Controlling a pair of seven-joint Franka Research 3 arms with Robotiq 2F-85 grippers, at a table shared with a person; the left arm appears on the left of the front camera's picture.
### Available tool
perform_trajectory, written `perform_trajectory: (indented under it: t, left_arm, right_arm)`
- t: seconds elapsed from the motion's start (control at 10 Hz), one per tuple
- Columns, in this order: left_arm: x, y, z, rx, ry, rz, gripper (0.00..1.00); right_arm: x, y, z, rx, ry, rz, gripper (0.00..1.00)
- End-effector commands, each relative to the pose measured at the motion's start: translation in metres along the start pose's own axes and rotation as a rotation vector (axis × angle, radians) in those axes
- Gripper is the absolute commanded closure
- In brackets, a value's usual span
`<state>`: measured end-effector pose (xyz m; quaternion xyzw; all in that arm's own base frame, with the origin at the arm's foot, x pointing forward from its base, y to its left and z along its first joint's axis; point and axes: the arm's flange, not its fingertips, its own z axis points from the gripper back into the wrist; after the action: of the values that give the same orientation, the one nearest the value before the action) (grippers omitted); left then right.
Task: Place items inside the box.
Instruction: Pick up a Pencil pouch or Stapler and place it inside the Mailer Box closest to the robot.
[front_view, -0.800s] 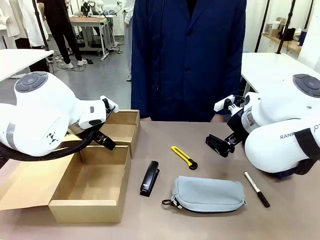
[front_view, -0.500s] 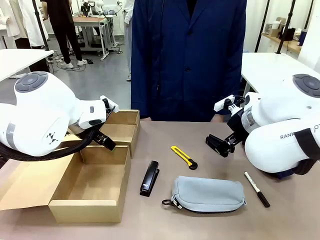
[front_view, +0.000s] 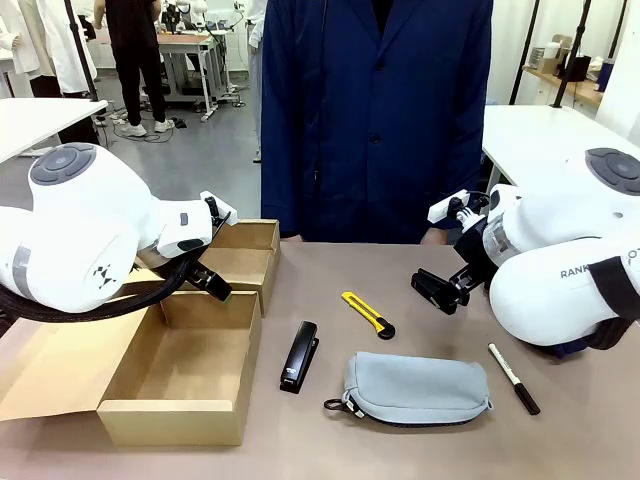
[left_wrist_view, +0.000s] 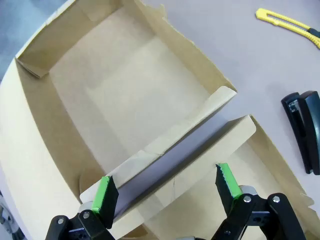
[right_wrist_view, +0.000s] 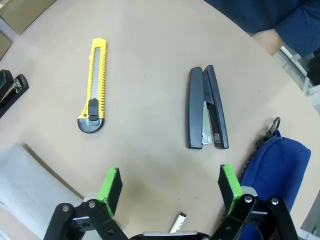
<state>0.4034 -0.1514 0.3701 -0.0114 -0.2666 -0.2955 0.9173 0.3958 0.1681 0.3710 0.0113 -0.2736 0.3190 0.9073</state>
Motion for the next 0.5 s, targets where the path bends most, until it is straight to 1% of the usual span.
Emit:
perform_trajectory:
  t: [0.0, 0.4]
  left_arm:
    - [0.0, 0.0, 0.0, 0.0, 0.0, 0.0, 0.0]
    - [0.0, 0.0, 0.0, 0.0, 0.0, 0.0, 0.0]
  right_arm:
    - [0.0, -0.0001, 0.0, 0.0, 0.0, 0.0, 0.0]
    - [0.0, -0.0001, 0.0, 0.0, 0.0, 0.0, 0.0]
